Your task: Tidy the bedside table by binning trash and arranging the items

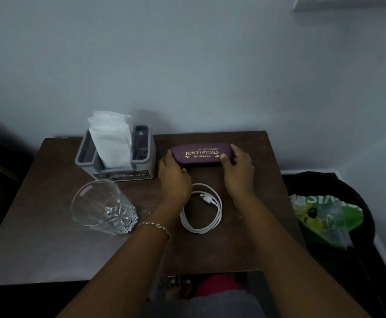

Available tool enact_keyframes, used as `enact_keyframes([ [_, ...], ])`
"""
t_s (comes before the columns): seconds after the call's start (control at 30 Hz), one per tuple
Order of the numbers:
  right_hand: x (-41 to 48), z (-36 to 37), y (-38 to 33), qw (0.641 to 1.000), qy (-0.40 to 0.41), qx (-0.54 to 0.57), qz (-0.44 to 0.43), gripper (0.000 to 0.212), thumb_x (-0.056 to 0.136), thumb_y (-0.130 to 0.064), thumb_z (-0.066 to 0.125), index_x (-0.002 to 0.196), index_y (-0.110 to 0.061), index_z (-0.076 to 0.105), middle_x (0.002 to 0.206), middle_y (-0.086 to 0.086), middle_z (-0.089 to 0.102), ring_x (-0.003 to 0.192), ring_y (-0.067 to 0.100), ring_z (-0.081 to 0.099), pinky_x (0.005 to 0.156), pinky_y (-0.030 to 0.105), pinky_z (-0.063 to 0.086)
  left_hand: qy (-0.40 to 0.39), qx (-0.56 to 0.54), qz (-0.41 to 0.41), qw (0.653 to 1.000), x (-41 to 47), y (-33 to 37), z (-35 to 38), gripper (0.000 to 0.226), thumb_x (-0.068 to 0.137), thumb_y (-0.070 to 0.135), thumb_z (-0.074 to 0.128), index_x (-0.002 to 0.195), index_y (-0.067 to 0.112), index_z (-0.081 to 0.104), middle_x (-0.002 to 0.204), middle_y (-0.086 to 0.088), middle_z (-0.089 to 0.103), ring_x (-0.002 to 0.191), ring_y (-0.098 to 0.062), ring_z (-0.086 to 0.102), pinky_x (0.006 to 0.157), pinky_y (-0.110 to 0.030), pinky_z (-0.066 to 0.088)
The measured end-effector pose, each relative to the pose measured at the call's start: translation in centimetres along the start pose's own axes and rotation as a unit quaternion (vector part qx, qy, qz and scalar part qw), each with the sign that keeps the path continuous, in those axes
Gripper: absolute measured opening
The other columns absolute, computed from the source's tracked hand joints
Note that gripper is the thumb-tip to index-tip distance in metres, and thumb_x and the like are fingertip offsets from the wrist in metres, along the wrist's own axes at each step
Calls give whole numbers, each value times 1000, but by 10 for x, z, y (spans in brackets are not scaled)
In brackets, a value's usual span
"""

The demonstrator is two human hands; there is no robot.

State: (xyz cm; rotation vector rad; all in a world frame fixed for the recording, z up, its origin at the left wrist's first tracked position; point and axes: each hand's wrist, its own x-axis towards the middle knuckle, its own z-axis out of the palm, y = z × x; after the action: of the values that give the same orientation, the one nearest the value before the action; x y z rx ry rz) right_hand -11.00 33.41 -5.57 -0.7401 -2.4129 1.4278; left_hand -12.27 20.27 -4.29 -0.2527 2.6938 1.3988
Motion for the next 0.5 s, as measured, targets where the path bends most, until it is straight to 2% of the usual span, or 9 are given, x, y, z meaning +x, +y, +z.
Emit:
enact_keyframes([
  [0.1,-7,2,0,1000,-5,-6,-10,46,92,-21,55,135,-9,46,135,16,46,122,30,48,105,34,36,5,17,-12,1000,-2,-1,-2,60,85,-6,47,142,4,30,145,-21,32,135,-36,27,111,-41,24],
  [0.27,-10,3,-2,1000,-11,-14,-2,47,93,-21,53,137,-10,43,138,15,44,126,28,44,100,24,28,-7,35,-14,999,-5,-1,-6,64,88,-3,47,146,3,20,150,-20,23,139,-35,20,113,-39,18],
  [0.4,-10,1,-1,999,-34,-8,6,53,94,-24,51,143,-13,34,143,14,39,130,28,42,107,32,31,9,28,5,1000,-14,2,-8,68,89,-2,48,147,3,12,152,-18,16,140,-33,19,115,-38,20],
  [0.5,-13,-1,2,999,-41,35,6,57,94,-24,50,145,-12,27,146,13,37,131,25,42,110,37,34,62,3,76,995,-29,4,-6,67,88,-4,49,146,3,16,150,-15,19,139,-28,23,116,-34,21],
])
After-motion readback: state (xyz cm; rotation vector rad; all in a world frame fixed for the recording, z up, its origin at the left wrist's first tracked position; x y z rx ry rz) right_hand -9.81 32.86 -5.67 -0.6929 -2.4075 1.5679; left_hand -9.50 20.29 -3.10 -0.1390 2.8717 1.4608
